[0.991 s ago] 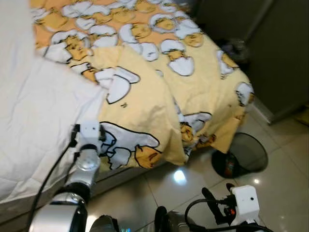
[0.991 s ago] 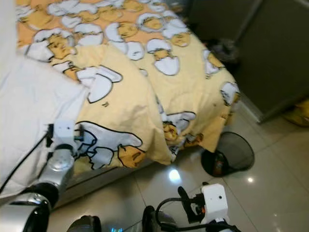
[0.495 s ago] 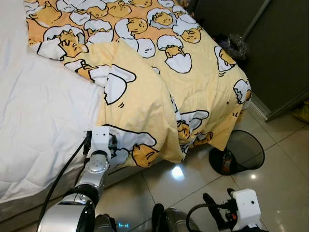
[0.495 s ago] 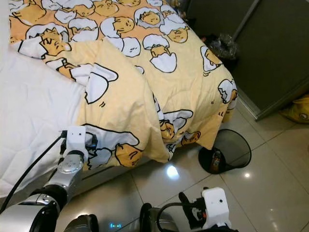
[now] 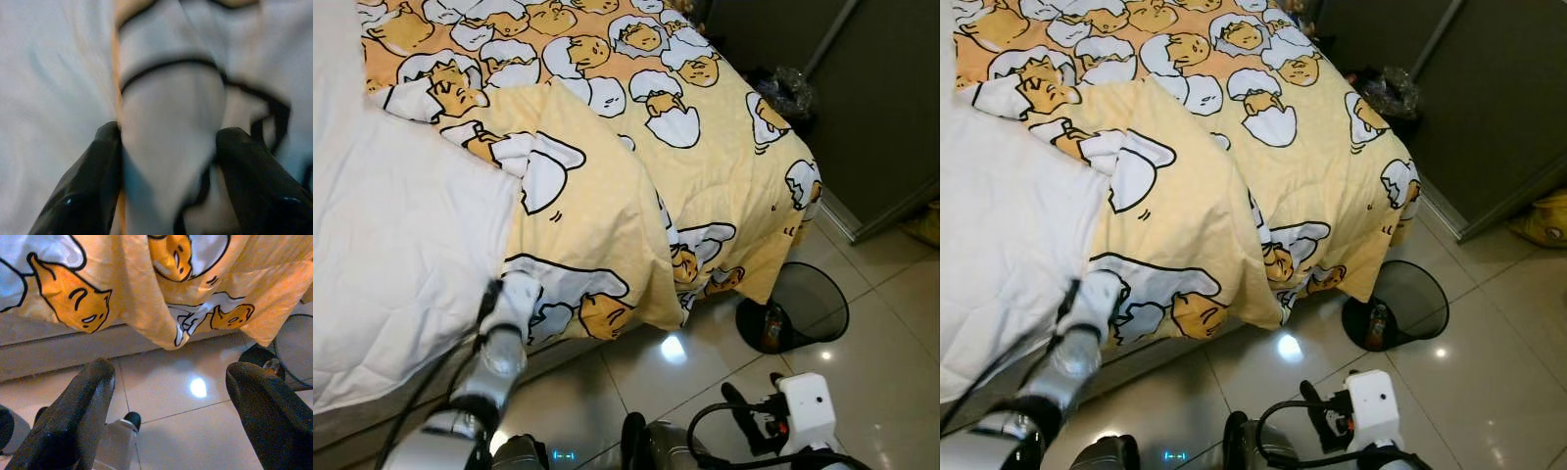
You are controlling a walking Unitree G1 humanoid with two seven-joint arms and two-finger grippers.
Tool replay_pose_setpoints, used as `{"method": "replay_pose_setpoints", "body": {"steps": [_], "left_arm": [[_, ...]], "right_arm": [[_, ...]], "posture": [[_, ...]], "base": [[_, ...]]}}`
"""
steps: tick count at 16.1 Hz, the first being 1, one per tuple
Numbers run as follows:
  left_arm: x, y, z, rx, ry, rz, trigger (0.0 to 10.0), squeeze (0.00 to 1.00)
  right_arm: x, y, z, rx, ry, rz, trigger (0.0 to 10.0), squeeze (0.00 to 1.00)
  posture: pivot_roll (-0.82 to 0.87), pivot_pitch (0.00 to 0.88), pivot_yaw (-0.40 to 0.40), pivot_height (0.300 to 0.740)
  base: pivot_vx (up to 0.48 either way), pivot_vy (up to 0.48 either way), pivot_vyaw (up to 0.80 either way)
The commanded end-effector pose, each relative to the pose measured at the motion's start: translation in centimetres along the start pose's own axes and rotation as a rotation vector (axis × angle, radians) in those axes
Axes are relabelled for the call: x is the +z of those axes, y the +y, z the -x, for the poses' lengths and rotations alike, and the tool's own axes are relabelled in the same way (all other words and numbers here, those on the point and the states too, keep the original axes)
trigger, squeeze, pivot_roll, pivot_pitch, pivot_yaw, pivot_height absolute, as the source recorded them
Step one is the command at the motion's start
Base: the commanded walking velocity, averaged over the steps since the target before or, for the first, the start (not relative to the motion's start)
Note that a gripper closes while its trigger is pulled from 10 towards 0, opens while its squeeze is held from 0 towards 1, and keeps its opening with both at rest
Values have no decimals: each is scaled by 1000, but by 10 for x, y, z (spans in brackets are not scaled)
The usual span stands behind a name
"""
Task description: Clean up the room
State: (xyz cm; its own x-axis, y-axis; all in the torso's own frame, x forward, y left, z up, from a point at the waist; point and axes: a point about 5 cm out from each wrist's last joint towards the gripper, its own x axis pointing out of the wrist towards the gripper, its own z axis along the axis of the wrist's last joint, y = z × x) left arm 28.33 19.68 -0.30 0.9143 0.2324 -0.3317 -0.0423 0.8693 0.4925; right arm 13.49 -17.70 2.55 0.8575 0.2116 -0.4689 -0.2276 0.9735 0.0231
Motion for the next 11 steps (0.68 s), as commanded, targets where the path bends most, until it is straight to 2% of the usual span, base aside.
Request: {"method": "replay_pose_setpoints", "body": {"steps": [1, 6, 8, 11], "left_arm": [[-14, -9, 7, -36, 65, 9, 0, 0], [-21, -13, 9, -90, 145, 168, 0, 0], [-10, -13, 4, -114, 103, 141, 0, 0], [-8, -16, 3, -156, 113, 136, 0, 0]], "right_arm": [[-5, 0, 1, -3, 24, 8, 10000, 0], [-5, -5, -9, -20, 22, 4, 10000, 0], [-3, -6, -13, -23, 18, 14, 10000, 0], [-1, -9, -22, -36, 3, 12, 10000, 0]], "posture": [[-143, 148, -136, 740], [-140, 129, -123, 740], [-143, 114, -115, 740], [-137, 74, -95, 740]], "base": [[0, 0, 0], [0, 0, 0], [0, 0, 0], [0, 0, 0]]}}
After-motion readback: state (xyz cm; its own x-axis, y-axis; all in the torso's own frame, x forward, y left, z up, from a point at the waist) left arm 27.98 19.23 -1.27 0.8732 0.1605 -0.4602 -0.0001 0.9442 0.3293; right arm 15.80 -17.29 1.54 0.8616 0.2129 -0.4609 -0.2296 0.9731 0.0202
